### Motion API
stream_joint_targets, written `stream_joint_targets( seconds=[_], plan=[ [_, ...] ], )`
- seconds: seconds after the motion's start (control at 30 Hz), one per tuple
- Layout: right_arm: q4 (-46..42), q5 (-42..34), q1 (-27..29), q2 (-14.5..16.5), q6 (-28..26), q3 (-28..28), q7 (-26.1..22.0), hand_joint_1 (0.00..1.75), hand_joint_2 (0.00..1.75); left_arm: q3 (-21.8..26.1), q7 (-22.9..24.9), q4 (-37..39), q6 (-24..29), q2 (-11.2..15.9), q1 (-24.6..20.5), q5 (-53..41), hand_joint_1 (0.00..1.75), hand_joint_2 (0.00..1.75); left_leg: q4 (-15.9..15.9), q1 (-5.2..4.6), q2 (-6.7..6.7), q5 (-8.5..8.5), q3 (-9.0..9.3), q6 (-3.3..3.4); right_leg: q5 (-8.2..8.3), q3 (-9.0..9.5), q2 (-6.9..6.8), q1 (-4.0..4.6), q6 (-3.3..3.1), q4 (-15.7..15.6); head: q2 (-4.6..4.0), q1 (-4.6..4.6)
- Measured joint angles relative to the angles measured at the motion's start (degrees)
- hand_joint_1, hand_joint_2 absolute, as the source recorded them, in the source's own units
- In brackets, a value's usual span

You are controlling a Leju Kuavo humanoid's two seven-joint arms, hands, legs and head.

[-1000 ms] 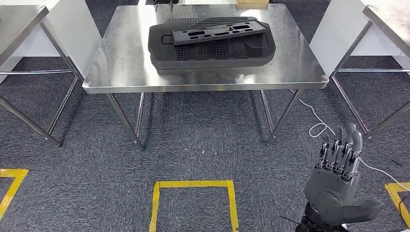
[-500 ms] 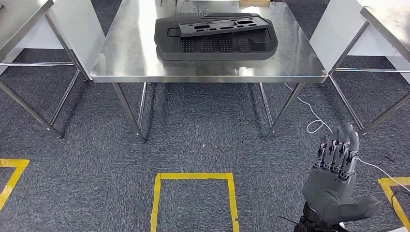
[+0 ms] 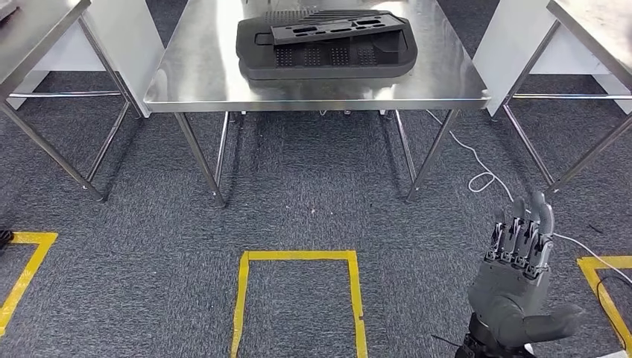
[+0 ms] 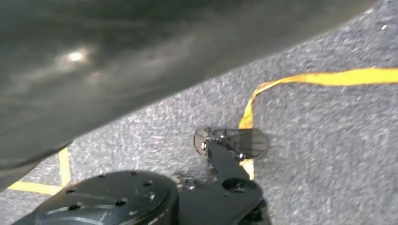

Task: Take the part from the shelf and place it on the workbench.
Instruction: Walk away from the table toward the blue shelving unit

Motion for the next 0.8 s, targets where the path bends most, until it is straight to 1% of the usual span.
stream_joint_targets(
  seconds=[0.03,0.07,0.1,0.13,0.17,0.2,0.23,0.27,0.3,0.33,0.37,0.43,0.47,0.5,0.53,0.57,0.6,0.63,0.67,0.7,0.73,0.77,0.8],
  plan=[
    [0.0,0.0,0.1,0.0,0.0,0.0,0.0,0.00,0.00,0.0,0.1,0.0,0.0,0.0,0.0,0.0,0.00,0.00,2.9,0.06,-0.04,-3.12,-0.66,-0.11,0.57,-0.52,-0.09,-0.16,-0.43,0.0,0.00,-0.05],
    [0.0,0.0,0.1,0.0,0.0,-0.1,0.0,0.00,0.00,0.0,0.1,0.0,0.0,0.0,0.0,0.0,0.00,0.00,6.5,0.06,-0.05,-6.24,-1.33,-0.26,1.13,-1.10,-0.15,-0.03,-0.71,0.0,0.00,-0.11],
    [0.1,0.0,0.2,0.0,0.0,-0.1,0.0,0.00,0.00,0.0,0.1,0.0,0.0,0.0,0.1,0.0,0.00,0.00,10.1,0.10,-0.06,-8.28,-1.79,-0.43,1.68,-1.62,-0.21,0.05,-0.79,0.0,0.00,-0.15],
    [0.1,0.0,0.2,0.0,0.0,-0.1,0.0,0.00,0.00,0.0,0.1,0.0,0.0,0.0,0.1,0.0,0.00,0.00,12.7,0.14,-0.06,-8.92,-1.77,-0.59,2.23,-2.19,-0.25,0.12,-0.76,0.1,0.00,-0.15],
    [0.2,0.0,0.2,0.0,0.0,-0.1,0.0,0.00,0.00,0.0,0.1,0.0,0.0,0.0,0.1,-0.1,0.00,0.00,13.7,0.21,-0.06,-8.24,-1.01,-0.72,2.75,-2.85,-0.26,0.16,-0.65,0.3,0.00,-0.15],
    [0.2,0.1,0.3,0.0,0.0,-0.1,0.1,0.00,0.00,0.0,0.1,0.0,0.0,0.0,0.0,-0.1,0.00,0.00,12.6,0.32,-0.06,-6.71,0.76,-0.82,3.17,-3.58,-0.26,0.13,-0.47,0.6,0.00,-0.15],
    [0.3,0.2,0.3,0.0,-0.1,-0.1,0.1,0.00,0.00,0.0,0.1,0.0,0.0,0.0,0.0,-0.1,0.00,0.00,9.6,0.48,-0.06,-5.29,3.42,-0.92,3.49,-4.40,-0.24,0.09,-0.26,1.1,0.00,-0.16],
    [0.3,0.2,0.3,0.0,-0.1,-0.1,0.2,0.00,0.00,0.0,0.1,0.0,0.0,0.0,0.0,-0.1,0.00,0.00,5.9,0.55,-0.11,-4.80,6.33,-1.04,3.70,-5.24,-0.22,0.13,-0.02,1.8,0.00,-0.19],
    [0.3,0.3,0.3,0.0,-0.2,-0.1,0.3,0.00,0.00,0.0,0.1,0.0,0.0,-0.1,-0.1,-0.1,0.00,0.00,2.4,0.55,-0.24,-4.98,8.71,-1.04,3.86,-5.95,-0.21,0.19,0.24,2.4,0.00,-0.15],
    [0.3,0.3,0.3,0.0,-0.2,-0.2,0.4,0.00,0.00,0.0,0.1,0.0,0.0,-0.1,-0.1,-0.2,0.00,0.00,-0.1,0.45,-0.34,-5.62,10.08,-1.01,4.08,-6.51,-0.24,0.27,0.57,2.9,0.00,-0.14],
    [0.4,0.3,0.3,0.0,-0.2,-0.2,0.4,0.00,0.00,0.0,0.1,0.0,0.1,-0.1,-0.2,-0.2,0.00,0.00,-1.3,0.21,-0.45,-6.20,10.43,-0.85,4.43,-7.00,-0.27,0.31,1.01,3.2,0.00,-0.11],
    [0.4,0.4,0.4,0.0,-0.2,-0.2,0.4,0.00,0.00,0.0,0.1,0.0,0.1,-0.1,-0.2,-0.2,0.00,0.00,-1.9,0.00,-0.36,-5.73,9.35,0.15,4.99,-7.86,-0.23,0.20,1.89,3.5,0.00,-0.15],
    [0.4,0.4,0.5,0.0,-0.2,-0.3,0.5,0.00,0.00,0.0,0.1,0.0,0.2,-0.1,-0.2,-0.3,0.00,0.00,-2.1,-0.03,-0.26,-5.21,8.74,0.86,4.43,-8.52,-0.16,0.13,2.04,4.0,0.00,-0.13],
    [0.5,0.5,0.6,0.0,-0.3,-0.3,0.5,0.00,0.00,0.0,0.1,0.0,0.2,0.0,-0.2,-0.3,0.00,0.00,-2.2,0.01,-0.13,-4.55,7.98,1.55,2.92,-9.36,-0.09,0.09,1.93,5.4,0.00,-0.08],
    [0.5,0.7,0.7,-0.1,-0.4,-0.4,0.5,0.00,0.00,0.0,0.1,0.0,0.2,0.0,-0.3,-0.3,0.00,0.00,-2.2,0.03,-0.01,-3.88,7.31,2.03,0.62,-10.37,-0.05,0.00,1.62,7.9,0.00,-0.06],
    [0.6,0.9,0.7,-0.1,-0.5,-0.4,0.6,0.00,0.00,0.0,0.2,0.0,0.2,0.0,-0.3,-0.3,0.00,0.00,-2.2,-0.01,0.03,-3.19,6.49,2.29,-1.94,-11.39,-0.05,-0.01,1.33,11.2,0.00,0.05],
    [0.7,1.1,0.8,-0.1,-0.6,-0.5,0.8,0.00,0.00,0.0,0.2,0.0,0.2,0.0,-0.3,-0.3,0.00,0.00,-2.2,-0.04,0.10,-2.49,5.60,2.38,-3.95,-12.18,-0.05,-0.03,1.24,14.9,0.00,0.09],
    [0.8,1.4,0.8,-0.2,-0.7,-0.6,1.0,0.00,0.00,0.0,0.2,0.0,0.2,0.0,-0.3,-0.4,0.00,0.00,-2.2,-0.06,0.17,-1.80,4.73,2.37,-4.92,-12.49,-0.05,-0.04,1.44,17.9,0.00,0.08],
    [0.9,1.8,0.9,-0.2,-0.8,-0.6,1.3,0.00,0.00,0.0,0.2,0.0,0.2,0.0,-0.3,-0.4,0.00,0.00,-2.1,-0.07,0.24,-1.10,3.84,2.33,-4.72,-12.03,-0.05,-0.04,1.91,19.4,0.00,0.09],
    [1.1,2.1,0.9,-0.4,-0.9,-0.7,1.6,0.00,0.00,0.0,0.2,0.0,0.2,0.0,-0.3,-0.5,0.00,0.00,-2.1,-0.08,0.29,-0.40,2.98,2.25,-3.59,-10.59,-0.05,-0.04,2.49,18.9,0.00,0.09],
    [1.3,2.5,0.9,-0.5,-0.9,-0.7,1.7,0.00,0.00,0.0,0.2,0.0,0.1,0.0,-0.3,-0.6,0.00,0.00,-2.1,-0.07,0.30,0.30,2.17,2.14,-2.30,-8.18,-0.05,-0.03,2.94,16.4,0.00,0.08],
    [1.4,2.7,0.9,-0.6,-1.0,-0.7,1.9,0.00,0.00,0.0,0.2,0.0,0.1,-0.1,-0.3,-0.7,0.00,0.00,-2.1,-0.09,0.28,0.99,1.51,1.96,-1.56,-4.90,-0.06,0.00,3.07,12.4,0.00,0.08],
    [1.5,2.9,0.9,-0.7,-1.0,-0.7,2.0,0.00,0.00,0.0,0.2,0.0,0.1,-0.1,-0.3,-0.8,0.00,0.00,-2.1,-0.16,0.25,1.60,0.97,1.71,-1.71,-1.20,-0.06,0.10,2.83,7.4,0.00,0.08]
  ],
)
